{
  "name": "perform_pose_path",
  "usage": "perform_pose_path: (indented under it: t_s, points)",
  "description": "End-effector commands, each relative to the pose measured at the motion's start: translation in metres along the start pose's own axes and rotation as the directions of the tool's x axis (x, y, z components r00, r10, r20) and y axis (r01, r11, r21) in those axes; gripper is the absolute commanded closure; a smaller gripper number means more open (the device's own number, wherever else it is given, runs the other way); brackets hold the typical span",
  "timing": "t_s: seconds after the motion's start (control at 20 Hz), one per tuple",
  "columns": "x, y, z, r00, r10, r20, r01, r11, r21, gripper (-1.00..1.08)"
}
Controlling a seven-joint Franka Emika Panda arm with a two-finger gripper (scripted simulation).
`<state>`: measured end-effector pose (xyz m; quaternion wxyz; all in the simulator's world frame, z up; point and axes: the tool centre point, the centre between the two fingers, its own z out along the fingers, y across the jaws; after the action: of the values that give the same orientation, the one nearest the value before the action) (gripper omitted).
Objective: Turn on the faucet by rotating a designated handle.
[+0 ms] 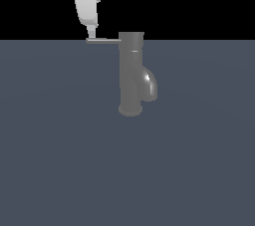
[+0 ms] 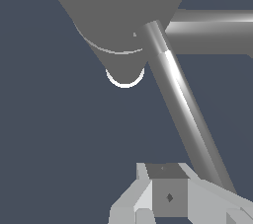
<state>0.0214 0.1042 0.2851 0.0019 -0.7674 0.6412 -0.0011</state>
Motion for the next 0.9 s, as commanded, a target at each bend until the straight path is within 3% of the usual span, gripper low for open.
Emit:
perform_pose_path:
  t_s: [0.0, 0.4, 0.5, 0.85]
  points:
    - [0.000, 0.010, 0.000, 1.000, 0.000, -0.001, 0.000, 1.000, -0.005, 1.08]
    - [0.002, 0.034, 0.000, 1.000, 0.001, -0.001, -0.001, 1.000, -0.004, 1.08]
    - [0.001, 0.029, 0.000, 1.000, -0.002, -0.001, 0.002, 1.000, -0.001, 1.08]
    - [0.023, 0.050, 0.000, 1.000, -0.001, -0.001, 0.001, 1.000, -0.001, 1.08]
